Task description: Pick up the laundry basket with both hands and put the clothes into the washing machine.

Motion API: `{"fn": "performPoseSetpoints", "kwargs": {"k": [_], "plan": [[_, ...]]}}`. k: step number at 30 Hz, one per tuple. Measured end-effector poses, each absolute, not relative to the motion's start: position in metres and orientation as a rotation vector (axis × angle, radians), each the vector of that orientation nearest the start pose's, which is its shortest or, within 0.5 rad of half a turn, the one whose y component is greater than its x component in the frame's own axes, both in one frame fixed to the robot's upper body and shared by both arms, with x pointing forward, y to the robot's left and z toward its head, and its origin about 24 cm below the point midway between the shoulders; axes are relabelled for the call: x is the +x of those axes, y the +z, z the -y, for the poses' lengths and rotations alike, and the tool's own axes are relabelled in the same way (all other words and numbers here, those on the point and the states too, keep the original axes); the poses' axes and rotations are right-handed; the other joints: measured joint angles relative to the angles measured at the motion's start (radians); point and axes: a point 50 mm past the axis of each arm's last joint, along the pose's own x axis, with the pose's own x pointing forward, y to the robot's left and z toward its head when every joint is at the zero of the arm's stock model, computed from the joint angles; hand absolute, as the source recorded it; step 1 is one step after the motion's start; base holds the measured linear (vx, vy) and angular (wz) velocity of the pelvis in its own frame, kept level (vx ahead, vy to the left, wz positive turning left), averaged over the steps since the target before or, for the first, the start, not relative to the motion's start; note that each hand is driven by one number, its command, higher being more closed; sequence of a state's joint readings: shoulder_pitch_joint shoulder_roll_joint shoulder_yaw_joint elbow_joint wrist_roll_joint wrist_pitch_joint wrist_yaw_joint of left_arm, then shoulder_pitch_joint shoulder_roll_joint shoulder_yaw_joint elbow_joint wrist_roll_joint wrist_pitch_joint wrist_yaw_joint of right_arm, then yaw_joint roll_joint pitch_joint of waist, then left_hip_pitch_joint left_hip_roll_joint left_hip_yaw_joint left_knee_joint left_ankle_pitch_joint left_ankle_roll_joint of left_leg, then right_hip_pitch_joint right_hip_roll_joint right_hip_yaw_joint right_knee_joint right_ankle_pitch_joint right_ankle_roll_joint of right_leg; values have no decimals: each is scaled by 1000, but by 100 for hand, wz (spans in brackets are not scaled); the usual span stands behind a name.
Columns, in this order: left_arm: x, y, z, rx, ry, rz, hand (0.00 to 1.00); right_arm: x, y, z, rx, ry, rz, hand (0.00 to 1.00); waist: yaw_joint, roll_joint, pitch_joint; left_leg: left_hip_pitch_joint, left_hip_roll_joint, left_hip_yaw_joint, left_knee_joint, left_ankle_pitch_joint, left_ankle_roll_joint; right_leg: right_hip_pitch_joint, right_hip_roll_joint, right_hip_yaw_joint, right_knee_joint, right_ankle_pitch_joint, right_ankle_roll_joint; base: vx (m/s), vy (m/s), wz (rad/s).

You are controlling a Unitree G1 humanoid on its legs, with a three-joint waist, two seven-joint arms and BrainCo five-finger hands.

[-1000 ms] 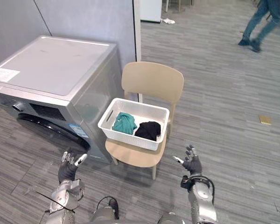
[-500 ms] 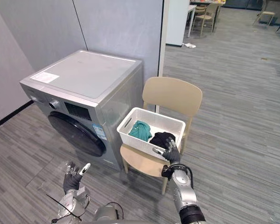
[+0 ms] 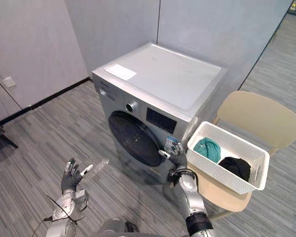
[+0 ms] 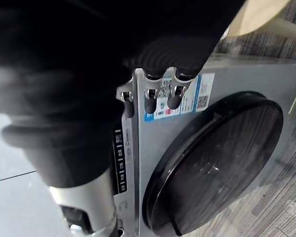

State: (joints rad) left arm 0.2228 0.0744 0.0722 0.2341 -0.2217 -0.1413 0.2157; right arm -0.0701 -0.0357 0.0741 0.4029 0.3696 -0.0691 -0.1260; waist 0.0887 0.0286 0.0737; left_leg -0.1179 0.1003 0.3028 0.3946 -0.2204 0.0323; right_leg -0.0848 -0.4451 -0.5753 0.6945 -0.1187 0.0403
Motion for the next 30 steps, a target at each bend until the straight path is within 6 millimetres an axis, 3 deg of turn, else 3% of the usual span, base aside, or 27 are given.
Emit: {"fn": "performPoseSetpoints", "kwargs": {"k": [1, 2, 4, 5, 6, 9, 13, 16, 19, 23, 26, 30], "plan": [[182, -44, -207, -109, 395, -306, 0, 251, -30, 148, 286, -121, -296, 0, -12, -12, 4, 30, -41, -1, -59, 23, 18, -15, 79, 13, -19, -54, 29, 48, 292, 33], [183, -45, -201, -112, 368, -311, 0, 249, -30, 152, 286, -132, -294, 0, -20, -23, 8, 55, -82, -4, -99, 37, 35, -25, 142, 30, -72, -88, 31, 64, 289, 33], [186, -45, -190, -129, 324, -310, 0, 245, -29, 159, 273, -144, -285, 0, -22, -39, 16, 81, -135, -15, -124, 45, 47, -28, 215, 76, -181, -103, 20, 70, 186, 35], [187, -45, -186, -135, 313, -312, 0, 244, -30, 160, 269, -146, -287, 0, -27, -37, 16, 80, -147, -23, -125, 45, 47, -28, 237, 101, -216, -102, 19, 42, 119, 67], [188, -45, -178, -146, 289, -315, 0, 240, -32, 164, 260, -155, -295, 0, -45, -34, 18, 72, -174, -55, -130, 51, 56, -26, 254, 135, -258, -95, -14, 33, 106, 92], [186, -45, -164, -184, 248, -317, 0, 233, -38, 169, 247, -174, -317, 0, -45, -32, 16, 79, -206, -146, -208, 110, 75, -1, 274, 117, -349, -68, -4, 87, 80, 78], [171, -48, -168, -185, 264, -340, 0, 232, -38, 181, 247, -222, -312, 0, -41, -32, 17, 83, -218, -208, -257, 151, 59, 40, 291, 76, -435, -24, -9, 55, -7, 53], [164, -52, -171, -181, 256, -362, 0, 232, -45, 196, 240, -283, -339, 0, -17, -21, 25, 85, -218, -221, -261, 158, 49, 64, 303, 61, -476, -3, -12, 41, -10, 17], [162, -53, -172, -177, 248, -368, 0, 246, -45, 202, 196, -274, -360, 0, -18, 2, 46, 72, -222, -224, -304, 176, 69, 23, 294, 58, -450, -1, -15, -9, 2, 0], [166, -51, -173, -200, 238, -351, 0, 275, -34, 203, 131, -237, -349, 0, -18, 20, 126, 29, -230, -222, -322, 186, 55, -44, 271, 55, -403, 2, -20, -50, 19, -2], [173, -43, -172, -237, 236, -308, 0, 311, -6, 220, 67, -267, -308, 0, -19, 48, 188, -7, -248, -224, -324, 232, 67, -110, 234, 52, -333, -14, -26, -7, 44, 11], [176, -35, -173, -271, 243, -266, 0, 346, 37, 241, 35, -345, -230, 0, -15, 85, 237, -43, -266, -225, -321, 249, 77, -167, 199, 53, -272, -35, -24, -15, 45, 9]]}}
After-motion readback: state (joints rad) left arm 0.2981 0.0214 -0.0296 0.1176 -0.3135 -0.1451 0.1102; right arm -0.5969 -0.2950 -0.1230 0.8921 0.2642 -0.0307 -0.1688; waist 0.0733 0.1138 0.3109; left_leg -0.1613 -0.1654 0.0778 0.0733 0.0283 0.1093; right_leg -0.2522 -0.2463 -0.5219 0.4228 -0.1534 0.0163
